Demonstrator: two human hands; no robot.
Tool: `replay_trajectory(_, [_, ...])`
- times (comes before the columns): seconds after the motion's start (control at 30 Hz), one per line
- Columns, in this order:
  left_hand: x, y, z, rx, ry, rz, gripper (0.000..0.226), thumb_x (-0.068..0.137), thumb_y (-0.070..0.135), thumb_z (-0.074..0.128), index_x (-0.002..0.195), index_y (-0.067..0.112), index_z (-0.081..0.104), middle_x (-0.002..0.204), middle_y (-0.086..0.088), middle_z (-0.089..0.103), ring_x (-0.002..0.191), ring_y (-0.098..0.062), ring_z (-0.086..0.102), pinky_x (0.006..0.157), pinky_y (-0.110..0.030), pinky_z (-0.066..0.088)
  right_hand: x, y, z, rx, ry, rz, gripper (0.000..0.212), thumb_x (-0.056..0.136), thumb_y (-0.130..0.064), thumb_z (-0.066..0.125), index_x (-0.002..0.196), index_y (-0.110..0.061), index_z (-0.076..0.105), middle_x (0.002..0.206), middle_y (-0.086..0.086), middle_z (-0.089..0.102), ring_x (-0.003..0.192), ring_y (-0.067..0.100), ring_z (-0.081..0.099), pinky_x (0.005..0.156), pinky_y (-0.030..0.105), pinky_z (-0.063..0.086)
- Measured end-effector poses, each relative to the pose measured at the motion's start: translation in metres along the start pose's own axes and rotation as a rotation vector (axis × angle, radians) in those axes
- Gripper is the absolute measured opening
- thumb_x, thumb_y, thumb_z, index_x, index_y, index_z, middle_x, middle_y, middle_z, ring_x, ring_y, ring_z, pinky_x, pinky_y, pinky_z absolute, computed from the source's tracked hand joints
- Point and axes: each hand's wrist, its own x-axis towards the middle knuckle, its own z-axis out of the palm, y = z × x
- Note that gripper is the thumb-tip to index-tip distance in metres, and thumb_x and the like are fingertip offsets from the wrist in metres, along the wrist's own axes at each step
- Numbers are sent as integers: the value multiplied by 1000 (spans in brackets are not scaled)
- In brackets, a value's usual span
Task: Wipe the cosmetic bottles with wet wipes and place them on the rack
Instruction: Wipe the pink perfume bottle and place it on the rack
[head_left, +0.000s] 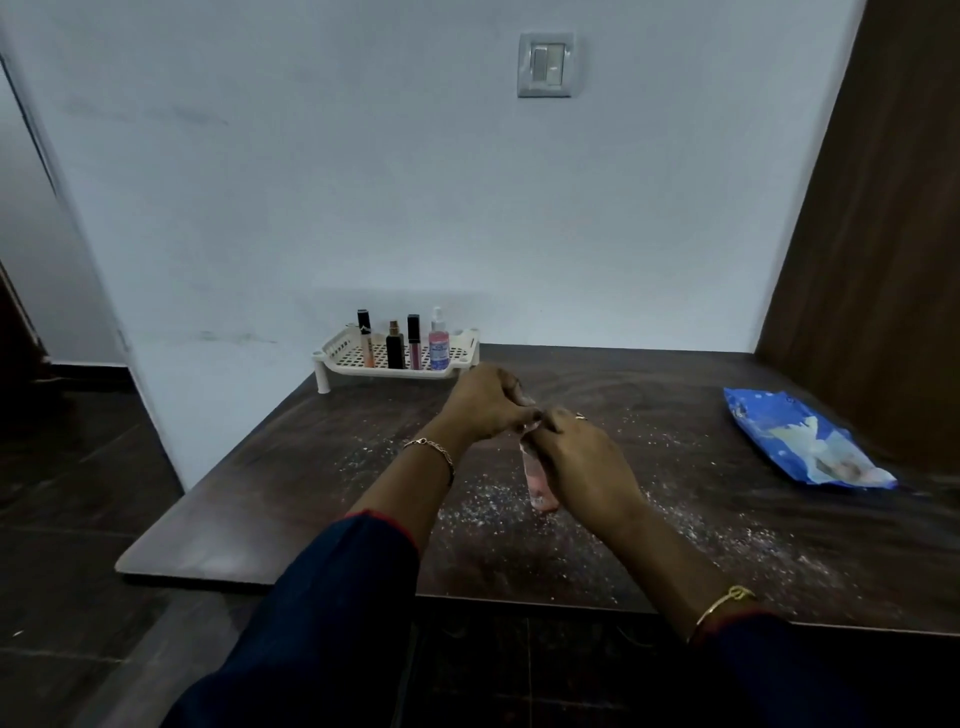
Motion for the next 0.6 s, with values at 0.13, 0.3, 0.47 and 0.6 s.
replay_trajectory(0.13, [-1, -1, 2, -5, 13, 20, 15, 73, 11, 78, 78, -1, 71, 88, -11, 73, 76, -14, 67, 75, -29, 57, -10, -6, 2, -58, -31, 5, 14, 92, -19, 50, 98, -11, 60, 92, 6, 59, 75, 25, 57, 61, 36, 47])
replay_trajectory(0.3, [1, -4, 6, -17, 30, -4, 14, 73, 11, 78, 79, 0, 71, 83, -5, 72, 62, -1, 58, 61, -16, 49, -33, -7, 7, -154, -252, -129, 21, 76, -13, 72, 94, -5, 66, 98, 14, 64, 66, 26, 61, 47, 36, 50])
replay_trajectory(0.47, [2, -7, 6, -30, 22, -8, 14, 73, 10, 77, 80, 0, 70, 88, -10, 73, 73, -13, 66, 70, -25, 54, -25, -1, -1, -115, -236, -141, 26, 90, -21, 59, 109, -4, 55, 90, 13, 64, 69, 26, 61, 56, 37, 50])
replay_trajectory(0.6, [1, -7, 5, -53, 12, -1, 9, 73, 8, 76, 75, 4, 69, 88, -13, 73, 85, -23, 70, 80, -34, 57, -1, 10, -7, -49, -19, -116, 23, 83, -13, 67, 105, -12, 64, 98, 9, 63, 77, 25, 62, 61, 32, 51])
